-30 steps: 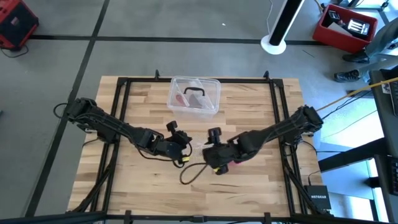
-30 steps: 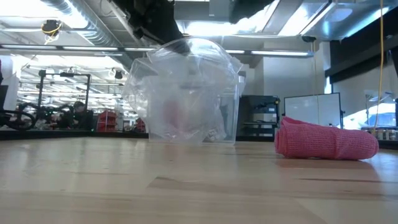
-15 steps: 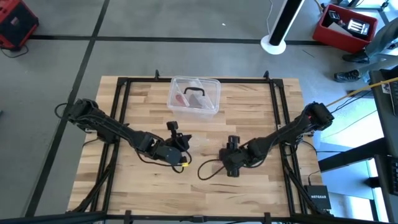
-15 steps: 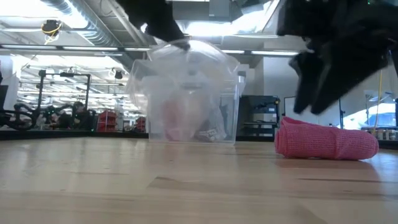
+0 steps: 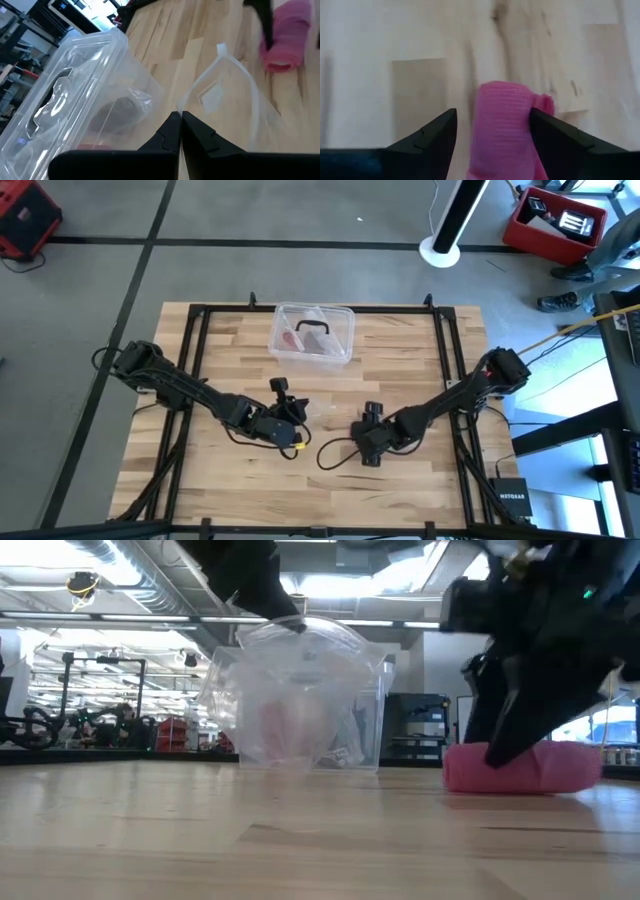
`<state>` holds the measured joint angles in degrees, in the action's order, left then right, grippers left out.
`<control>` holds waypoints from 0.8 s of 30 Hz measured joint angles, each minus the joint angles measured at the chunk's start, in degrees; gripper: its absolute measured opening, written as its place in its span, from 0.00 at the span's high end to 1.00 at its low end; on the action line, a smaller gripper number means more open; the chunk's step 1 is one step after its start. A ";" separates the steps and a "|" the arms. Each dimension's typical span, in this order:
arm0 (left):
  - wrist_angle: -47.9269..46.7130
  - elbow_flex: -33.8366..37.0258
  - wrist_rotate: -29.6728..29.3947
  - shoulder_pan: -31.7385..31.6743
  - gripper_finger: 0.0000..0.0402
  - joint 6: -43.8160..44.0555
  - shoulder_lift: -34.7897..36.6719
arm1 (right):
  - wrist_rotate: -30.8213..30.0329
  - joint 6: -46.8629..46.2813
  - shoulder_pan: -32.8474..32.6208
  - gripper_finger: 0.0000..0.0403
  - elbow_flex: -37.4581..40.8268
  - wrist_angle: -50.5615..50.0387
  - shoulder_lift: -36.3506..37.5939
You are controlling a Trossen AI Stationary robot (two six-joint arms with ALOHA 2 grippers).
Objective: Roll bandage
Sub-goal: Put the pink bandage into the transparent zip bag
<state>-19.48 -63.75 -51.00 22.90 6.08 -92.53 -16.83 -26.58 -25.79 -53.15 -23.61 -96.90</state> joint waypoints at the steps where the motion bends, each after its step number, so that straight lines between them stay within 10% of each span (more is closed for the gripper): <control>1: -0.01 0.00 0.00 0.00 1.00 0.01 0.00 | -0.42 -0.04 0.06 0.38 0.06 0.07 -0.79; 12: -0.01 0.00 0.90 0.00 1.00 1.09 0.00 | -0.03 3.22 1.88 0.40 0.07 1.42 -5.28; 19: -0.04 0.02 0.93 0.04 1.00 1.41 0.00 | 0.95 7.50 0.70 0.78 -0.82 -0.03 -1.94; 24: 0.33 0.02 0.93 0.05 1.00 1.41 0.00 | -1.01 12.73 0.10 0.82 -2.40 1.44 7.59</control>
<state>-19.15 -63.72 -50.07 22.94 7.49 -92.53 -17.83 -13.85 -25.69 -55.56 -22.17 -89.32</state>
